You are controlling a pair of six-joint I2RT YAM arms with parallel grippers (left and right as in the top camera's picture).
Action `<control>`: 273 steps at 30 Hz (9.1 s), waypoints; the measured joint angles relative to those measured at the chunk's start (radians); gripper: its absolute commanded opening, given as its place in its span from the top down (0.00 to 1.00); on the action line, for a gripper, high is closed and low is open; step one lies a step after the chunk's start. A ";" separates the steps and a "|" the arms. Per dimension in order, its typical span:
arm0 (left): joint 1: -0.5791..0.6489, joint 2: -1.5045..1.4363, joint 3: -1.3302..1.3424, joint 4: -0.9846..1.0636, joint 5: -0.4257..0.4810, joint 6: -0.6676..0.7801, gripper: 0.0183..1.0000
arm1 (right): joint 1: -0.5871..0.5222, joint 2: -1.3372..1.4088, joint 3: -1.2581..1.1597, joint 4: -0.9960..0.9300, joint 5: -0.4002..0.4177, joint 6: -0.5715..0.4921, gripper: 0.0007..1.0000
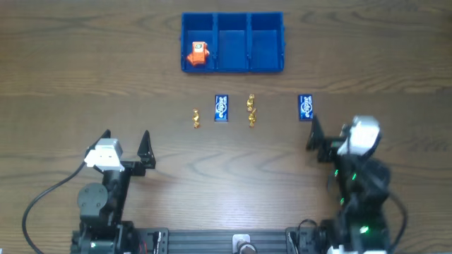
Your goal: Sort Candies Into Trays
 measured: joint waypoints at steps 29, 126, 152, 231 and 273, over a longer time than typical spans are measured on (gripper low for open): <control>0.000 0.002 0.002 -0.002 0.004 -0.002 0.00 | 0.035 1.597 1.058 -0.755 -0.032 -0.019 0.00; 0.000 0.002 0.002 -0.002 0.004 -0.003 0.00 | 0.676 1.683 1.360 -0.803 0.185 0.534 0.00; 0.000 0.002 0.002 -0.002 0.004 -0.002 0.00 | 0.629 1.828 1.360 -0.738 0.093 0.610 0.84; 0.000 0.003 0.002 -0.002 0.004 -0.003 0.00 | 0.805 1.910 1.497 -0.767 0.084 0.559 0.51; 0.000 0.003 0.002 -0.002 0.004 -0.003 0.00 | 0.487 1.479 1.534 -0.554 0.393 0.355 0.84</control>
